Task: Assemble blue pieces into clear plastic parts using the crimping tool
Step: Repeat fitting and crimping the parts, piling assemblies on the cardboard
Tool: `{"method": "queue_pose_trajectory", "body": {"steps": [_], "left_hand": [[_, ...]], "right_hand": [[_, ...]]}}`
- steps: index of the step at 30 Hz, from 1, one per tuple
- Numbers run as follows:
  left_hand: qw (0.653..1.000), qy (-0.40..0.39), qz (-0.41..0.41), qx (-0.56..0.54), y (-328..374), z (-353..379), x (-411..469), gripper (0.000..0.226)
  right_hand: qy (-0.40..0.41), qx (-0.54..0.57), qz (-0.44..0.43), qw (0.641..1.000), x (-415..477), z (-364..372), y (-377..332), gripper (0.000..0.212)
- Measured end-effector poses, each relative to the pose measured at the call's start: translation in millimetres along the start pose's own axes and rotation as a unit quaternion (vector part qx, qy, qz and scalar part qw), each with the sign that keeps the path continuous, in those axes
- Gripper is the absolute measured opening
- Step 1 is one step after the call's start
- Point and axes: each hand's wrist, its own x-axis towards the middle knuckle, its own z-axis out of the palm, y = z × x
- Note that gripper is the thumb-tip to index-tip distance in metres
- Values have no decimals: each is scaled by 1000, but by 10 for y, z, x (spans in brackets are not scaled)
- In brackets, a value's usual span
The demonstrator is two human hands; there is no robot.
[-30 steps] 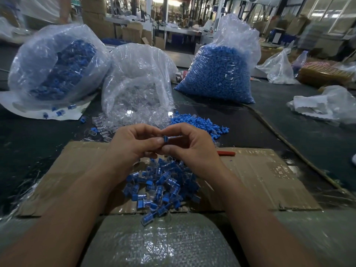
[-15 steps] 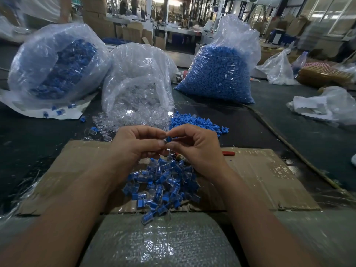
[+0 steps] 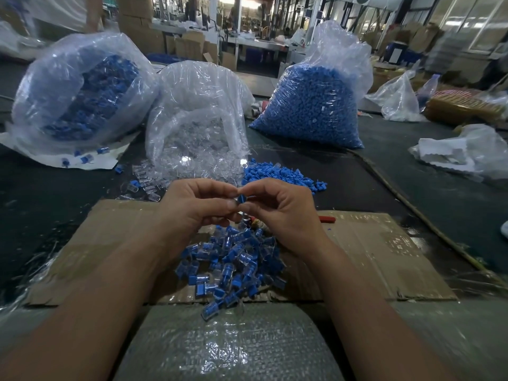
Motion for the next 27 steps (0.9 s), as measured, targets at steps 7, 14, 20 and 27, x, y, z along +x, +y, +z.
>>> {"method": "queue_pose_trajectory", "body": {"steps": [7,14,20,27], "left_hand": [[1000,8,5,16,-43,-2,16,8],[1000,-3,12,27,-62,-4,19,9],[999,13,21,33,-63,-24,44,11],[998,33,33,30,-76,-60,65,12]], "right_hand": [[1,-25,-5,1000,-4,22,-3,24],[2,-52,-35,998,-15,15,-7,22],[-17,-63,58,996,11,-140,-17,36],[-59,-175,269,945,-25,-694,195,32]]}}
